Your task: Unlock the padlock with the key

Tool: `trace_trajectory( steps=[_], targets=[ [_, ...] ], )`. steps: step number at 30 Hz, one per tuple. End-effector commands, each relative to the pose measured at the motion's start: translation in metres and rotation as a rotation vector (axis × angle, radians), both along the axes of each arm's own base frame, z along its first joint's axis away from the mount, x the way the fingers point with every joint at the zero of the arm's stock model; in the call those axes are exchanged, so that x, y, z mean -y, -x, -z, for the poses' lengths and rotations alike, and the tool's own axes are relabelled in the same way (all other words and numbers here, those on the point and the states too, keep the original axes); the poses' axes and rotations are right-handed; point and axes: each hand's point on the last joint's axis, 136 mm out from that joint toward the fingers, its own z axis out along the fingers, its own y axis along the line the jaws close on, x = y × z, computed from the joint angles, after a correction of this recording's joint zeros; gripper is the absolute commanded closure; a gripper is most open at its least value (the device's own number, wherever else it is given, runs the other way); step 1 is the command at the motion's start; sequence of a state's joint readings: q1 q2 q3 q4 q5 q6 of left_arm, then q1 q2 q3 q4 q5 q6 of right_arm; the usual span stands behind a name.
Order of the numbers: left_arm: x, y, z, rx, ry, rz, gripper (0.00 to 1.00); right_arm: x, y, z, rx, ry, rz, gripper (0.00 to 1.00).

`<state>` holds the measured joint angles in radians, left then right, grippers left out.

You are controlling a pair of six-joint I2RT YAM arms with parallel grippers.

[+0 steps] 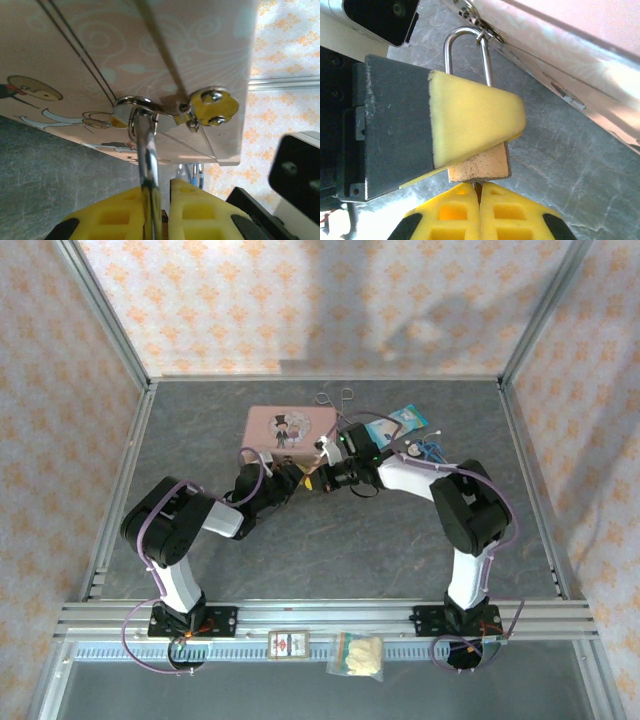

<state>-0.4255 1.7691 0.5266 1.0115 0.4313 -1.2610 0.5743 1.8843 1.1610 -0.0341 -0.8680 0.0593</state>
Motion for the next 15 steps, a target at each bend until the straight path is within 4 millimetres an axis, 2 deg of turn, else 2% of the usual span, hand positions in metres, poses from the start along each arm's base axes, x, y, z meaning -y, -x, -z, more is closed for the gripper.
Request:
trace_trajectory(
  steps=[1, 4, 5, 8, 11, 15],
  targets=[
    [0.029, 0.017, -0.04, 0.129, 0.121, 0.146, 1.0, 0.005, -0.032, -0.013, -0.006, -0.079, 0.107, 1.0],
    [0.027, 0.014, -0.039, 0.125, 0.132, 0.131, 1.0, 0.008, -0.032, -0.013, 0.002, -0.076, 0.124, 1.0],
    [0.026, 0.013, -0.037, 0.122, 0.124, 0.122, 1.0, 0.009, -0.032, -0.014, 0.005, -0.072, 0.131, 0.97],
    [0.022, 0.007, -0.029, 0.09, 0.078, 0.088, 1.0, 0.016, -0.03, -0.014, 0.019, -0.043, 0.149, 0.75],
    [0.016, 0.002, -0.02, 0.062, 0.021, 0.049, 1.0, 0.025, -0.028, -0.021, 0.052, -0.018, 0.18, 0.59],
    [0.006, 0.0, -0.005, 0.024, -0.062, 0.004, 1.0, 0.041, -0.027, -0.026, 0.091, 0.038, 0.242, 0.52]
  ],
)
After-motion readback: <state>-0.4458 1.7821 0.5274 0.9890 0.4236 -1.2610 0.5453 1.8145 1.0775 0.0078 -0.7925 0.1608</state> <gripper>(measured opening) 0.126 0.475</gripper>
